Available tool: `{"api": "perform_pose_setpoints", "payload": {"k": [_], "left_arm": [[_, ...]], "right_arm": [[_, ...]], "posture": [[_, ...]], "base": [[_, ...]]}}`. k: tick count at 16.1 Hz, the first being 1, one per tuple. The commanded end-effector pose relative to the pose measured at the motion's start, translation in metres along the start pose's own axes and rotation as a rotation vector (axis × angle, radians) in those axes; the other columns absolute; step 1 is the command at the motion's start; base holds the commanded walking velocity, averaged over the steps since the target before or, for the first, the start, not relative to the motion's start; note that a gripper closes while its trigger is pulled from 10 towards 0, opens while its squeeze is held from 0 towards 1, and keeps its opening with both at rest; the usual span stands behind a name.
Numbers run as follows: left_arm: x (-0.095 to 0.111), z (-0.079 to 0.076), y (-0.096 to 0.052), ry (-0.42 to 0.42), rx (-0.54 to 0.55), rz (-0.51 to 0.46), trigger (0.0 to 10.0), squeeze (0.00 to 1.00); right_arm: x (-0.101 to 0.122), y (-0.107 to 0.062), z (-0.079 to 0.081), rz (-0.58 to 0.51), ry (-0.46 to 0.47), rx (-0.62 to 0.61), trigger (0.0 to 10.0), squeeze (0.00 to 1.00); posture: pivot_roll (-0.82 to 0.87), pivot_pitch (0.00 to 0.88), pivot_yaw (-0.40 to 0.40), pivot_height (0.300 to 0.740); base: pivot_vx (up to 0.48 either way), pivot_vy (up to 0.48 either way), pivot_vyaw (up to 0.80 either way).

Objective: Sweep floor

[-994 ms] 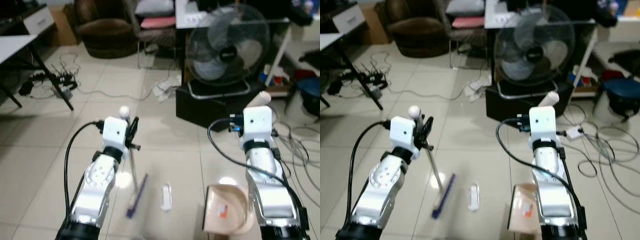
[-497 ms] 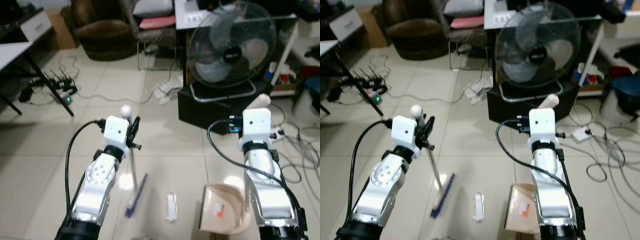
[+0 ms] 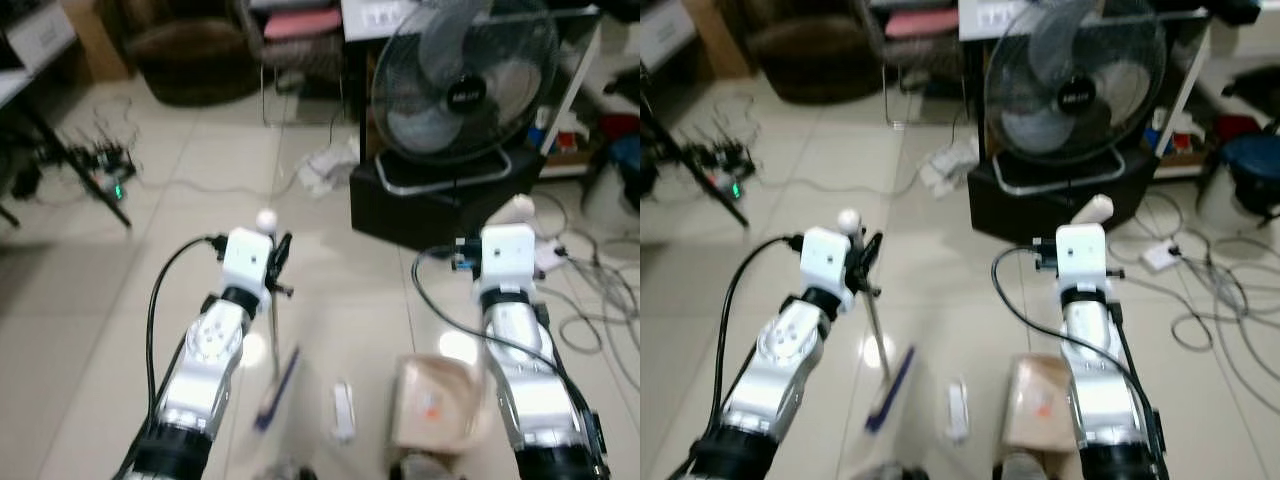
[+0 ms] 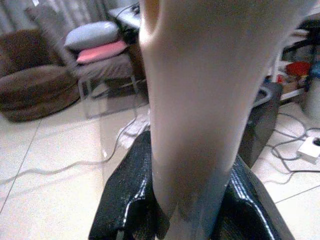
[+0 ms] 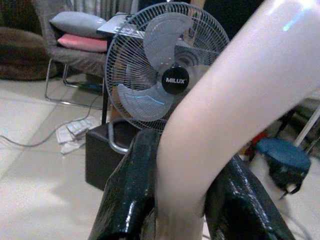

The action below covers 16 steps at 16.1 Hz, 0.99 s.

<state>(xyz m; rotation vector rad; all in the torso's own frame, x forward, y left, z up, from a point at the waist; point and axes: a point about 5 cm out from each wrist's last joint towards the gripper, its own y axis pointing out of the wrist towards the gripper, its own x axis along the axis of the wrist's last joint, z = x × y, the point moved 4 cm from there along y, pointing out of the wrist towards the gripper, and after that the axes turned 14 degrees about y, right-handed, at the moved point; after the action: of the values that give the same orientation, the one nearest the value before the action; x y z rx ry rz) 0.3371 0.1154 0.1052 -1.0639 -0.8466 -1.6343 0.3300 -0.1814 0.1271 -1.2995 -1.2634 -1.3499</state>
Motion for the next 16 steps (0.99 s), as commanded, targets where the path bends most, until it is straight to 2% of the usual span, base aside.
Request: {"api": "perform_pose_setpoints", "payload": {"k": [1, 4, 7, 9, 11, 14, 16], "left_arm": [[-0.009, 0.016, -0.003, 0.036, 0.067, 0.030, 10.0, 0.00], [-0.016, 0.021, -0.002, 0.031, 0.125, 0.049, 10.0, 0.00], [-0.014, 0.019, 0.002, 0.020, 0.151, 0.029, 10.0, 0.00], [-0.015, 0.020, 0.005, 0.029, 0.167, 0.026, 10.0, 0.00], [-0.013, 0.026, 0.010, 0.053, 0.214, 0.010, 10.0, 0.00], [-0.011, 0.030, 0.020, 0.041, 0.246, 0.006, 10.0, 0.00], [-0.010, 0.027, 0.025, 0.033, 0.244, 0.005, 10.0, 0.00]], "right_arm": [[0.011, 0.006, 0.009, -0.069, 0.005, 0.029, 10.0, 0.00], [0.008, 0.012, 0.011, -0.117, -0.042, 0.064, 10.0, 0.00], [0.006, 0.017, 0.013, -0.166, -0.094, 0.103, 10.0, 0.00], [0.000, 0.019, 0.023, -0.170, -0.100, 0.154, 10.0, 0.00], [-0.008, 0.020, 0.047, -0.159, -0.058, 0.224, 10.0, 0.00], [-0.019, 0.012, 0.082, -0.129, 0.010, 0.289, 10.0, 0.00], [-0.024, 0.007, 0.094, -0.118, 0.022, 0.310, 10.0, 0.00]], "posture": [[0.00, 0.191, 0.120, 0.740], [0.01, 0.242, 0.105, 0.740], [0.04, 0.283, 0.090, 0.740], [0.05, 0.300, 0.091, 0.740], [0.06, 0.321, 0.098, 0.740], [0.05, 0.334, 0.098, 0.740], [0.05, 0.339, 0.095, 0.740]], "base": [[0.000, 0.000, 0.00], [0.000, 0.000, 0.00], [0.000, 0.000, 0.00], [0.000, 0.000, 0.00], [0.000, 0.000, 0.00], [0.000, 0.000, 0.00], [0.000, 0.000, 0.00]]}}
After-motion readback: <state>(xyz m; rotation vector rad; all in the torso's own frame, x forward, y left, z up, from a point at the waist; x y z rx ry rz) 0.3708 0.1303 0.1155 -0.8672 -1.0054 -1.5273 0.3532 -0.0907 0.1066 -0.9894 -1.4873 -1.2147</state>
